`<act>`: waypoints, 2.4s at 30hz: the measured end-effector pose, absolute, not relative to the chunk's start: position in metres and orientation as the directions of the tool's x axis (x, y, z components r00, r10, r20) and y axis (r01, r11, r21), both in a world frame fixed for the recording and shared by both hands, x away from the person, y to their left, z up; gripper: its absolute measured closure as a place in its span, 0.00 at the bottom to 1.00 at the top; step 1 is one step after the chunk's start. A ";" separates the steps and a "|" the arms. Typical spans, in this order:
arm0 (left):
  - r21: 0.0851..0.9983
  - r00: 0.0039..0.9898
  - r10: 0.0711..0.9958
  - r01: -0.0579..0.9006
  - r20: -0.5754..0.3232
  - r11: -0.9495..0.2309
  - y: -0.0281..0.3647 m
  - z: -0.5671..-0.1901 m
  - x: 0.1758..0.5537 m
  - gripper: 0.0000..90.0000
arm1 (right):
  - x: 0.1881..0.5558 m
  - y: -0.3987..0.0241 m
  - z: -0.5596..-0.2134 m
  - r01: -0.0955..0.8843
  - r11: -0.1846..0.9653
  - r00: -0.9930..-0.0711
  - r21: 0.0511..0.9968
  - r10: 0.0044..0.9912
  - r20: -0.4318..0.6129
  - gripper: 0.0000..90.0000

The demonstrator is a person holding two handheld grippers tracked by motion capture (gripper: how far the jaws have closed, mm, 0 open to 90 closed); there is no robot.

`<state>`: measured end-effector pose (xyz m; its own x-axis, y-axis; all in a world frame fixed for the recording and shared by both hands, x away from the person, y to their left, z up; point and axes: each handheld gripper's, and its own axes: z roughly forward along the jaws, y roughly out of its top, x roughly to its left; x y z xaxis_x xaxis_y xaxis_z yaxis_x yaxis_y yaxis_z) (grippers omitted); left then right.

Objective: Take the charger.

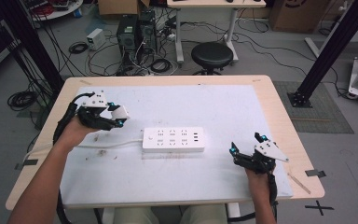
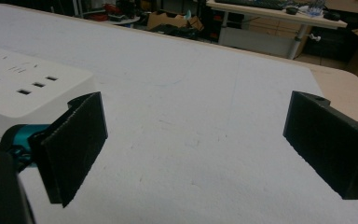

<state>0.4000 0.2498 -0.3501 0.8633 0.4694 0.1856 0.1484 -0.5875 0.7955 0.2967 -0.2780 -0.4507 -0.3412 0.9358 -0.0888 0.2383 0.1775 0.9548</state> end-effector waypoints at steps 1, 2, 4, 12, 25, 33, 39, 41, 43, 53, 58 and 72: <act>0.796 0.865 0.463 0.136 0.195 -0.589 0.248 -0.349 0.395 0.47 | 0.297 -0.278 -0.451 0.240 0.177 -0.342 0.955 0.936 -0.087 0.07; 0.799 0.865 0.459 0.125 0.202 -0.588 0.246 -0.348 0.391 0.47 | 0.297 -0.278 -0.451 0.241 0.177 -0.342 0.954 0.936 -0.087 0.07; 0.800 0.869 0.445 0.101 0.219 -0.591 0.243 -0.345 0.382 0.47 | 0.297 -0.278 -0.451 0.240 0.175 -0.342 0.955 0.936 -0.085 0.07; 0.824 0.891 0.389 0.032 0.233 -0.566 0.226 -0.341 0.353 0.47 | 0.297 -0.279 -0.451 0.237 0.172 -0.343 0.956 0.936 -0.084 0.07; 0.861 0.921 0.327 -0.018 0.213 -0.508 0.188 -0.347 0.327 0.47 | 0.298 -0.280 -0.450 0.243 0.165 -0.352 0.956 0.933 -0.072 0.07; 0.865 0.938 0.278 -0.045 0.209 -0.500 0.163 -0.354 0.315 0.47 | 0.300 -0.285 -0.449 0.264 0.122 -0.366 0.957 0.930 -0.017 0.07; 0.876 0.942 0.266 -0.054 0.204 -0.478 0.151 -0.357 0.309 0.47 | 0.301 -0.285 -0.446 0.280 0.082 -0.402 0.957 0.915 0.039 0.07; 0.877 0.945 0.261 -0.051 0.197 -0.478 0.147 -0.359 0.308 0.47 | 0.301 -0.283 -0.442 0.286 0.073 -0.422 0.955 0.905 0.057 0.07; 0.875 0.945 0.263 -0.046 0.194 -0.481 0.144 -0.361 0.308 0.47 | 0.302 -0.279 -0.435 0.297 0.067 -0.452 0.952 0.888 0.079 0.07; 0.856 0.945 0.243 -0.065 0.217 -0.514 0.128 -0.364 0.308 0.47 | 0.306 -0.260 -0.404 0.369 0.042 -0.579 0.928 0.792 0.194 0.07; 0.848 0.946 0.223 -0.085 0.233 -0.524 0.121 -0.363 0.306 0.47 | 0.307 -0.251 -0.394 0.443 0.039 -0.632 0.896 0.722 0.281 0.07; 0.818 0.938 0.167 -0.167 0.304 -0.551 0.097 -0.357 0.302 0.47 | 0.301 -0.220 -0.375 0.510 0.069 -0.722 0.857 0.575 0.384 0.07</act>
<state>0.3023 0.0973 -0.3574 0.9380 0.1671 0.3038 -0.1668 -0.5508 0.8178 0.3008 -0.2197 -0.3748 -0.7224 0.5754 0.3836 0.5103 0.0693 0.8572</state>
